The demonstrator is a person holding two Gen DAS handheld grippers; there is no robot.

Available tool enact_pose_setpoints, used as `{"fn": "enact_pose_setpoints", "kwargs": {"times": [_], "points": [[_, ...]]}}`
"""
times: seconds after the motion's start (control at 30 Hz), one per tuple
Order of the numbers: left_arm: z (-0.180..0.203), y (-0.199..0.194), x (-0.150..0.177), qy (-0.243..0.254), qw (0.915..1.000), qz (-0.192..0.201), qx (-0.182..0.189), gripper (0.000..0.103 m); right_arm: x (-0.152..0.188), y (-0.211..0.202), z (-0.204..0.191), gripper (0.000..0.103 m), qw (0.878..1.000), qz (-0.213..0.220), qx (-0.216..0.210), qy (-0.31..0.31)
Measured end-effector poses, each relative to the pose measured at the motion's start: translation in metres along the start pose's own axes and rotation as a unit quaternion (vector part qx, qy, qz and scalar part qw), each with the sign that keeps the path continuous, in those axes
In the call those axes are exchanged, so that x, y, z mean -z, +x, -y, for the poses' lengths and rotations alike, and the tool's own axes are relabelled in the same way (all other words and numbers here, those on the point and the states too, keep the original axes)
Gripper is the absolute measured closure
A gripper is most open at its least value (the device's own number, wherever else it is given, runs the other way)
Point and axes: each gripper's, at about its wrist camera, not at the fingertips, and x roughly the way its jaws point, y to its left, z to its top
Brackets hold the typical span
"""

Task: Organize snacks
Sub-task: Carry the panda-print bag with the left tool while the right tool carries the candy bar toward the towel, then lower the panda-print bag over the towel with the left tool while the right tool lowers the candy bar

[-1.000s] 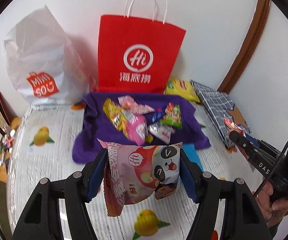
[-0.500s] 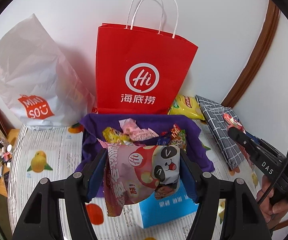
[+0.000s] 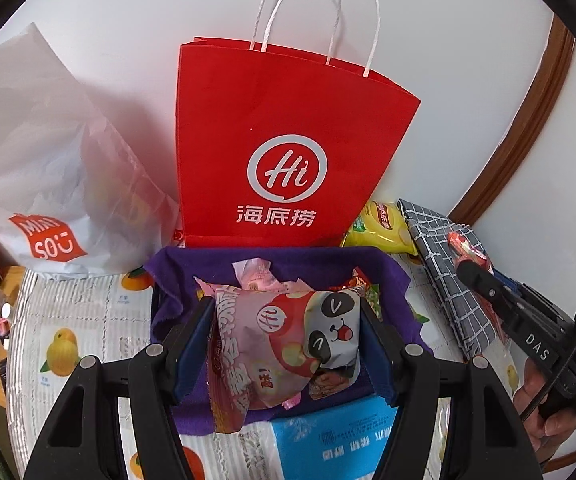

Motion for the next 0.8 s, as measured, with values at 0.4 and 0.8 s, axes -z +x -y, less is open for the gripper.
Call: {"fn": "enact_pose_setpoints", "kwargs": {"times": [0.4,0.8], "points": [[0.0,0.015,-0.012,0.006,1.0,-0.005,-0.002,0.037,0.004,0.025,0.007,0.082,1.0,-0.024,0.01,-0.012],[-0.017,0.044,-0.013,-0.012,0.9996,-0.024,-0.003,0.037,0.01,0.049,0.016,0.082,0.999,-0.049,0.014,-0.016]]}}
